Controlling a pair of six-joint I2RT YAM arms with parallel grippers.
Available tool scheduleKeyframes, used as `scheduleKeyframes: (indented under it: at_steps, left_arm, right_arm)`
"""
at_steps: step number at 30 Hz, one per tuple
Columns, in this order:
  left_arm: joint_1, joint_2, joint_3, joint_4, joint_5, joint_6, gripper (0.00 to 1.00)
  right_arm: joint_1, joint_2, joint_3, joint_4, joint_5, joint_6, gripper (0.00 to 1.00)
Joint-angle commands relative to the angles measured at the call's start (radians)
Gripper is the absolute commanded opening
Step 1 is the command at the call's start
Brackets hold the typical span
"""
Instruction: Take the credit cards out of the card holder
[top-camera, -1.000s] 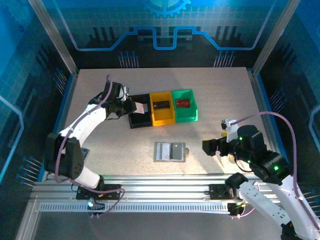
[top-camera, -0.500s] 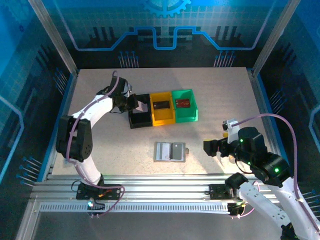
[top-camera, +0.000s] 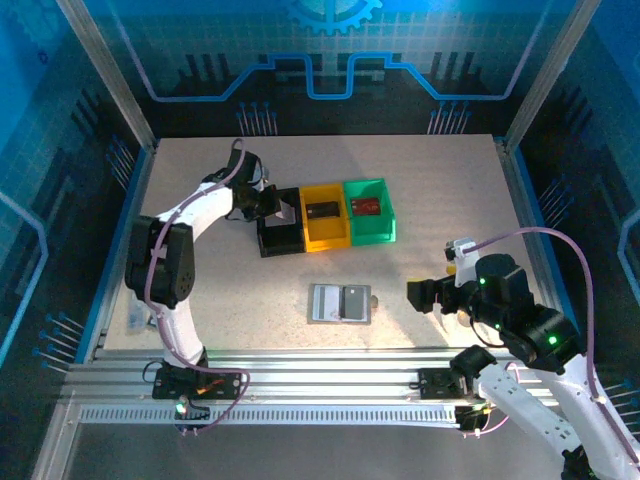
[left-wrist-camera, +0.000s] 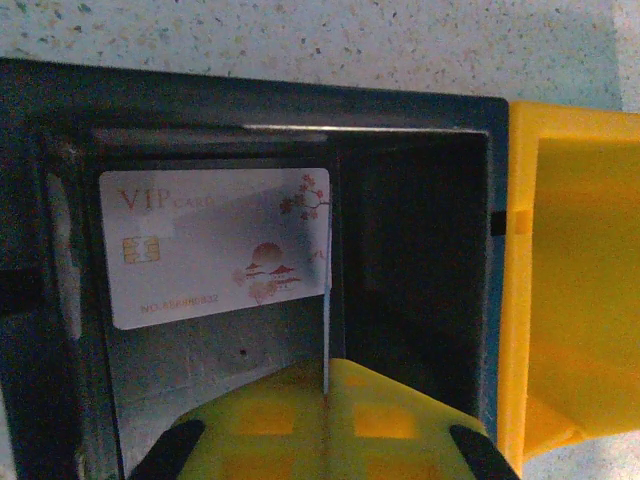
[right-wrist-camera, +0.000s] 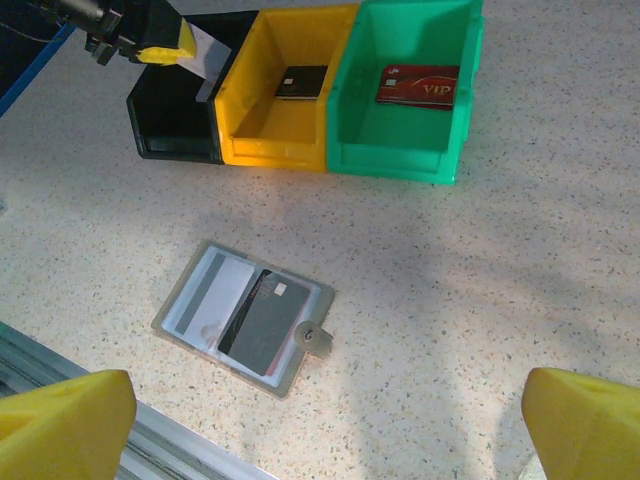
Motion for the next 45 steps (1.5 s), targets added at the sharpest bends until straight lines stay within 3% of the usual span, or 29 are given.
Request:
scheduleKeyframes:
  at_steps: [1, 42, 45]
  left_arm:
    - [0.013, 0.029, 0.045, -0.016, 0.029, -0.004, 0.00]
    - [0.046, 0.080, 0.075, -0.038, 0.059, 0.010, 0.00]
    - [0.047, 0.079, 0.075, -0.039, 0.064, 0.012, 0.04]
  right_arm:
    - [-0.006, -0.023, -0.012, -0.002, 0.014, -0.009, 1.00]
    - [-0.006, -0.024, -0.012, -0.004, 0.021, -0.003, 1.00]
    - [-0.006, -0.022, -0.012, -0.004, 0.022, -0.003, 1.00]
